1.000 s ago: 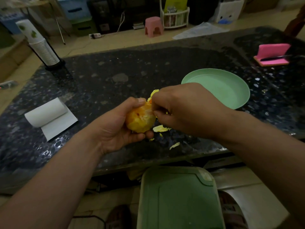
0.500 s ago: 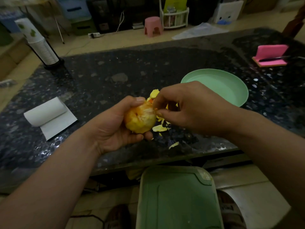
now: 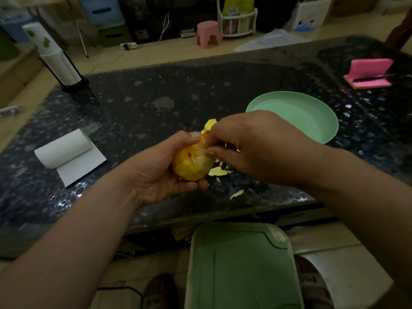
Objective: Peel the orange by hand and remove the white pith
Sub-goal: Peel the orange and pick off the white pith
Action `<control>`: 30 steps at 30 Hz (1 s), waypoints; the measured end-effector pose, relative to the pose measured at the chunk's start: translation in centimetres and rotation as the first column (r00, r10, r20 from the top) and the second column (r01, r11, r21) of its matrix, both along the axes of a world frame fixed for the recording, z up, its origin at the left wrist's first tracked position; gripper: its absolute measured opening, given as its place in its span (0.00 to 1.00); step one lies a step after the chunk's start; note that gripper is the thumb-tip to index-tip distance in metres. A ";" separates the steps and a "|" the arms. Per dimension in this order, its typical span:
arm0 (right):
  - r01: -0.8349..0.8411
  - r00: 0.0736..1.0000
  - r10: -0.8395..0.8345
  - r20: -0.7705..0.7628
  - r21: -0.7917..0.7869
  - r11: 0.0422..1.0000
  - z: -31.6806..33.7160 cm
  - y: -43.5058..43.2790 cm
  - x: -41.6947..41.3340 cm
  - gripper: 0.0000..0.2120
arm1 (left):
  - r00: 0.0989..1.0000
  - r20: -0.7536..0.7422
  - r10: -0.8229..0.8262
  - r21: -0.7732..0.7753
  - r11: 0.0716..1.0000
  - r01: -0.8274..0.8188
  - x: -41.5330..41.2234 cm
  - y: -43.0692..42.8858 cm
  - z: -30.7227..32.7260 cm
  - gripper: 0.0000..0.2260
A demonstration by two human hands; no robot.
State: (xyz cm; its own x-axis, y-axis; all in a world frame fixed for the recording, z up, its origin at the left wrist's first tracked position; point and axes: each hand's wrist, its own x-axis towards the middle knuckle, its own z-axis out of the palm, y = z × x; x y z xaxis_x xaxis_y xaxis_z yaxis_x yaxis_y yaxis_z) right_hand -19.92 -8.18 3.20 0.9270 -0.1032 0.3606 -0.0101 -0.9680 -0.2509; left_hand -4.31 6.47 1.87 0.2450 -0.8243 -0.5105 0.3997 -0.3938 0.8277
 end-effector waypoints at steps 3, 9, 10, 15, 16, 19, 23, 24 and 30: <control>-0.002 1.000 0.002 0.009 -0.010 1.000 0.0 0.2 0.1 0.10 | 1.000 0.004 -0.007 0.002 1.000 0.007 0.0 0.1 0.0 0.20; -0.001 0.999 0.002 0.033 -0.034 0.999 -0.4 0.3 0.3 0.07 | 1.000 0.000 -0.016 0.005 1.000 0.016 -0.1 0.0 0.0 0.20; -0.001 0.999 0.002 0.036 -0.034 0.999 -0.4 0.3 0.3 0.07 | 1.000 -0.001 -0.020 0.004 1.000 0.020 -0.1 0.0 0.0 0.20; 0.000 1.000 0.000 0.014 -0.011 1.000 -0.2 0.0 0.0 0.08 | 0.999 -0.017 -0.032 -0.005 0.999 0.032 0.0 0.1 0.0 0.21; -0.008 1.000 0.008 0.008 -0.005 1.000 0.0 -0.1 -0.1 0.08 | 0.999 -0.019 -0.030 -0.005 1.000 0.029 0.0 0.1 0.1 0.21; -0.035 0.999 0.035 -0.011 -0.011 0.999 0.3 -0.1 -0.3 0.06 | 1.000 -0.005 -0.025 -0.004 1.000 0.025 0.0 0.2 0.2 0.20; -0.030 0.999 0.028 -0.027 -0.065 0.997 0.1 0.1 0.1 0.07 | 1.000 0.014 -0.014 0.022 1.000 0.014 -0.2 0.1 0.0 0.20; -0.032 0.999 0.031 -0.024 -0.077 0.997 0.0 0.2 0.2 0.08 | 1.000 0.019 -0.011 0.033 0.999 0.011 -0.2 0.1 0.0 0.21; -0.047 0.999 0.047 -0.003 -0.119 0.992 -0.1 0.8 0.6 0.07 | 0.999 0.048 -0.008 0.059 0.998 0.005 -0.5 0.3 0.0 0.22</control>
